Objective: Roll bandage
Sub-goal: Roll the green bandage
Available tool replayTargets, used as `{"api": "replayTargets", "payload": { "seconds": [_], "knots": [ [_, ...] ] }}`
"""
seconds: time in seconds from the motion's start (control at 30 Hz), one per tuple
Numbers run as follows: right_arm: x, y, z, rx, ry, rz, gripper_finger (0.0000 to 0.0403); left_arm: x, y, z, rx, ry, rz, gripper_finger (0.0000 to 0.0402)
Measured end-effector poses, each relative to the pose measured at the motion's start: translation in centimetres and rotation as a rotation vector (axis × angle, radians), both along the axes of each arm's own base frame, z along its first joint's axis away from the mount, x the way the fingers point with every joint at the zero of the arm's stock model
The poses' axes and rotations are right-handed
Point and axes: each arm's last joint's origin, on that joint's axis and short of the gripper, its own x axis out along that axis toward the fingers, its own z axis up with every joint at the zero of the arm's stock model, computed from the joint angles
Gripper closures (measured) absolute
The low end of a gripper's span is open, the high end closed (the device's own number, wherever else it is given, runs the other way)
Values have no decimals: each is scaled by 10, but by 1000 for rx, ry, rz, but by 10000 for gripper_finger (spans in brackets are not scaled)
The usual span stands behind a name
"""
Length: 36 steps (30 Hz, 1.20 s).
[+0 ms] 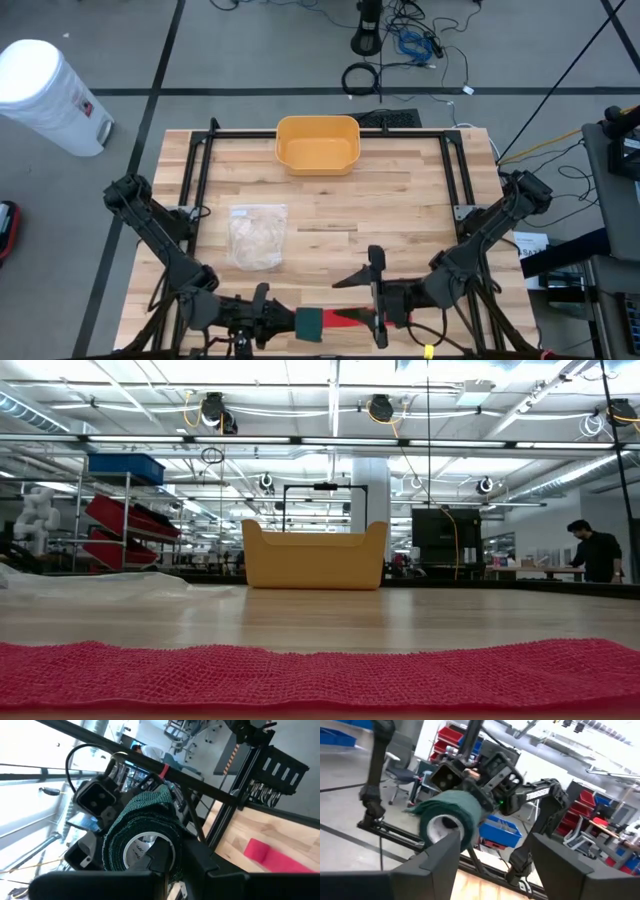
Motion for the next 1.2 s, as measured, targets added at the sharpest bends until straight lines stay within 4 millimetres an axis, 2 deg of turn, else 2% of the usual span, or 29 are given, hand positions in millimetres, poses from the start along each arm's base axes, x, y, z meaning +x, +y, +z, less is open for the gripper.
{"api": "replayTargets", "payload": {
  "seconds": [0.1, 0.43, 0.67, 1.07, 1.2],
  "knots": [
    [0, 1, 0, -2, 1, 13, 168, 0, 0, 0, -10, 3, 1, 363],
    [17, -7, -11, 6, 20, 31, 174, 3, 3, 0, -19, 4, 15, 363],
    [20, -10, -9, 43, 10, 75, 174, 5, 5, 0, -18, 5, 20, 363],
    [33, -15, -18, 44, -6, 43, 175, 10, 10, -1, -41, 13, 41, 363],
    [33, -15, -17, 35, -9, 43, 194, 10, 10, 0, -66, 15, 42, 363]
  ]
}}
